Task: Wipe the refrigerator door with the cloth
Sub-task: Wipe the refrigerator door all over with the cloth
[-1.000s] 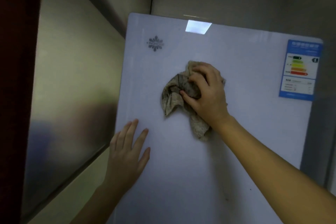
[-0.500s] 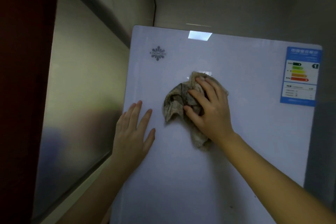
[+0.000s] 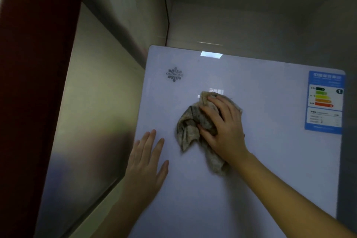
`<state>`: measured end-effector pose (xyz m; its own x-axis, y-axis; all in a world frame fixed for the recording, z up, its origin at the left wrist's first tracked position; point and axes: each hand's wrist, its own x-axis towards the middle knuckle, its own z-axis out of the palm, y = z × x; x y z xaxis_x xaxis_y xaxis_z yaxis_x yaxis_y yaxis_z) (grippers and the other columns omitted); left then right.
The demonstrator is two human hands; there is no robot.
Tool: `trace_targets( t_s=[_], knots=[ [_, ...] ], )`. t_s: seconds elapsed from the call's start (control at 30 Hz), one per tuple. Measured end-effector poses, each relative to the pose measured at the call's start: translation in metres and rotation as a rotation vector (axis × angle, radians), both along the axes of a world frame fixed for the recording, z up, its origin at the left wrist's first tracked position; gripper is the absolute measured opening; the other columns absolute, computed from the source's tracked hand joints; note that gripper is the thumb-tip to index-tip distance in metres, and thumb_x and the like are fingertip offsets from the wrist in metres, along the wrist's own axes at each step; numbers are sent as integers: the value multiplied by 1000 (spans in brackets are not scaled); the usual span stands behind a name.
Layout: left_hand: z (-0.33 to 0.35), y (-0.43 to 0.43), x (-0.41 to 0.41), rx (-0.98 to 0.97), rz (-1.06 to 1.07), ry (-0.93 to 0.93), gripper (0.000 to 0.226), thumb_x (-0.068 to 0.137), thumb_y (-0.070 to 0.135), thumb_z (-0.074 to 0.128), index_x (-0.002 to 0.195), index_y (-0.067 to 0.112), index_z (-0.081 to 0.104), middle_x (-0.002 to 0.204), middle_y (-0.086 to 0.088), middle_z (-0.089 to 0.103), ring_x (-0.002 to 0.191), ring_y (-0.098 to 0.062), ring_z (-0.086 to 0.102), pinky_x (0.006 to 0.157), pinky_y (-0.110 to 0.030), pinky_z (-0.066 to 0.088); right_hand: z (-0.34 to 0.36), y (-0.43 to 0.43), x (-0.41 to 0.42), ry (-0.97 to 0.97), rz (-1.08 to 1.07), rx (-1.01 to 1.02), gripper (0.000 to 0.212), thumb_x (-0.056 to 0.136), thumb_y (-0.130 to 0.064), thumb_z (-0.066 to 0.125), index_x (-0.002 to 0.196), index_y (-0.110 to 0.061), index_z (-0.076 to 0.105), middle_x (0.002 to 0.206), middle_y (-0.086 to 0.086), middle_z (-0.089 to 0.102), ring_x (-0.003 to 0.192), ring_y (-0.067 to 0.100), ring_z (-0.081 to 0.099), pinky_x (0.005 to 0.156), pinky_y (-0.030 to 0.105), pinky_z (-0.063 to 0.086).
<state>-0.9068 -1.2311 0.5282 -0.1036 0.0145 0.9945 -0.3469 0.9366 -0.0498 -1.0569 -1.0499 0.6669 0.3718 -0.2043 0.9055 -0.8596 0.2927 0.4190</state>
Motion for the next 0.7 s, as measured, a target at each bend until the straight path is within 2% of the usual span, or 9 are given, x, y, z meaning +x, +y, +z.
trace_targets(
  t_s=[0.07, 0.3, 0.47, 0.7],
  knots=[
    [-3, -2, -1, 3, -9, 0, 57, 99, 39, 50, 148, 10, 49, 162, -13, 35, 151, -32, 33, 121, -51, 30, 23, -9, 7, 13, -1, 16, 57, 93, -34, 72, 144, -10, 59, 150, 15, 53, 142, 36, 46, 122, 51, 33],
    [-5, -5, -2, 14, 4, -10, 59, 100, 42, 49, 151, 14, 45, 164, -12, 33, 153, -29, 30, 123, -47, 26, 101, -74, 53, 74, 24, 90, 52, 95, -39, 65, 140, -12, 62, 151, 15, 53, 144, 36, 44, 123, 51, 31],
    [-5, -4, 0, 25, -1, -26, 59, 100, 42, 50, 151, 15, 45, 164, -11, 33, 154, -27, 28, 123, -47, 27, 107, -96, 66, 67, 31, 101, 55, 94, -41, 62, 140, -13, 61, 152, 15, 52, 144, 35, 43, 124, 48, 27],
    [-3, -2, 3, 23, 3, -31, 57, 101, 42, 48, 150, 14, 46, 163, -12, 34, 153, -27, 28, 122, -46, 28, 102, -83, 58, 10, 30, 24, 56, 94, -40, 66, 143, -13, 59, 153, 14, 52, 144, 35, 44, 123, 49, 31]
  ],
)
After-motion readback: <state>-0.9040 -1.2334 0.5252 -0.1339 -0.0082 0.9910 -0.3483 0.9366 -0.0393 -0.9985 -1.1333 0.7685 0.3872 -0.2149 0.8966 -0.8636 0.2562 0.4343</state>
